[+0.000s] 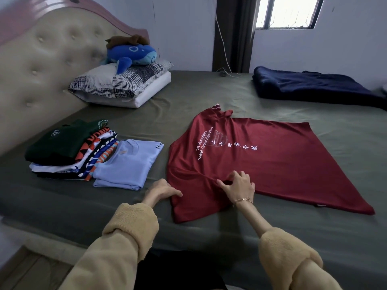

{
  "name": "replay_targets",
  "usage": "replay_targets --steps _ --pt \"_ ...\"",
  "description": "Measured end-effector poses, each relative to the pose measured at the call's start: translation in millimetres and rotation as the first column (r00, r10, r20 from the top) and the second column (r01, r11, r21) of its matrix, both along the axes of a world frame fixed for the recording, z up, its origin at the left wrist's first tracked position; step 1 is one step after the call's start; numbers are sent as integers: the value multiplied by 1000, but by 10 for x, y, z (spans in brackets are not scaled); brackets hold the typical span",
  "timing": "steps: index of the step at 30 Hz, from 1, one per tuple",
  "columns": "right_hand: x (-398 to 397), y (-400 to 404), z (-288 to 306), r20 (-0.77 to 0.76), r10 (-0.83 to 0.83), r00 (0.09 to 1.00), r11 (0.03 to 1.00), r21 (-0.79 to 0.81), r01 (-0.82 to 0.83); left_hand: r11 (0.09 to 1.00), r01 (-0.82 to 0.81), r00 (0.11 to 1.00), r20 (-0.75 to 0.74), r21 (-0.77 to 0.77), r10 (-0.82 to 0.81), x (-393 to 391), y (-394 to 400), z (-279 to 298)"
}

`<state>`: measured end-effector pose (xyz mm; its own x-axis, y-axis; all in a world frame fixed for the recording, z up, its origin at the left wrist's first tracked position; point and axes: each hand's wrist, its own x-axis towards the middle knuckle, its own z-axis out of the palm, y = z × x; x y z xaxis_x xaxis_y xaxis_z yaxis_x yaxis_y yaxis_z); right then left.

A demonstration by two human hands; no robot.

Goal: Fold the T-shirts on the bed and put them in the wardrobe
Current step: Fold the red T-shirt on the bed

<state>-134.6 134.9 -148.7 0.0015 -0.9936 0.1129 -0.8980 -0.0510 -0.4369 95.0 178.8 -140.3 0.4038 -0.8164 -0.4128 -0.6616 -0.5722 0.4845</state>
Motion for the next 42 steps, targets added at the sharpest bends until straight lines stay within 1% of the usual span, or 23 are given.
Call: replay_targets --steps 1,2,3,4,5,6,8,9,10,13,15,17,19,21,24,26,29,31,33,35,37,40,42 --pt "26 -5 -15 -123 60 991 998 33 -57 1000 -8 1000 7 -30 8 -32 -14 1" --pt "42 -21 -31 -208 117 971 992 68 -105 998 -27 1000 -3 -49 26 -65 -36 -2" --pt "53 -43 -57 -253 159 954 987 75 -145 997 -36 999 -11 -72 35 -100 -52 -6" --pt "57 -52 -82 -263 183 947 983 36 -180 994 -48 998 -30 -97 45 -136 -69 -17" --pt "69 -44 -109 -275 187 943 978 -41 -206 991 -53 998 -42 -122 48 -165 -84 -16" --pt "89 -22 -127 -286 165 944 964 -157 -215 989 -58 997 -51 -137 51 -181 -95 -23" --pt "121 18 -194 -290 83 954 936 -306 -174 986 -53 998 -49 -157 45 -208 -133 -55" --pt "136 59 -201 -270 38 962 936 -326 -129 986 -51 998 -52 -161 43 -214 -147 -77" --pt "147 94 -196 -245 9 969 951 -297 -83 984 -52 997 -61 -170 42 -220 -163 -99" --pt "180 137 -95 -162 -82 983 994 -82 69 963 -28 997 -73 -268 9 -310 -210 -117" --pt "185 131 -42 7 -187 982 982 30 187 937 17 987 -142 -348 -71 -427 -252 -108" --pt "205 127 -9 232 -290 929 951 178 252 915 79 962 -210 -395 -174 -561 -287 -90" --pt "232 87 4 414 -379 828 913 315 260 905 134 947 -217 -404 -237 -681 -324 -92" --pt "237 60 11 500 -413 761 894 383 233 902 137 941 -232 -409 -248 -773 -353 -98" --pt "204 48 13 537 -371 758 902 404 155 892 157 936 -223 -424 -271 -851 -377 -99" --pt "183 48 8 513 -327 794 912 392 123 857 249 929 -137 -450 -342 -874 -382 -113" --pt "194 46 19 446 -306 841 918 371 138 798 406 900 44 -446 -433 -893 -390 -140" --pt "200 15 24 363 -281 889 929 337 156 790 466 881 130 -400 -454 -914 -412 -160" --pt "170 -23 33 238 -227 944 944 291 153 792 486 873 167 -371 -458 -944 -431 -179" --pt "132 -77 40 137 -171 976 954 270 129 806 459 887 145 -375 -438 -962 -465 -198" --pt "103 -134 69 108 -144 984 959 260 112 826 386 918 82 -412 -388 -941 -498 -201" --pt "131 -289 168 87 -113 990 973 213 92 847 184 977 -4 -499 -215 -755 -621 -201" --pt "211 -456 205 96 -61 993 979 199 41 850 69 996 -17 -523 -91 -531 -748 -185"
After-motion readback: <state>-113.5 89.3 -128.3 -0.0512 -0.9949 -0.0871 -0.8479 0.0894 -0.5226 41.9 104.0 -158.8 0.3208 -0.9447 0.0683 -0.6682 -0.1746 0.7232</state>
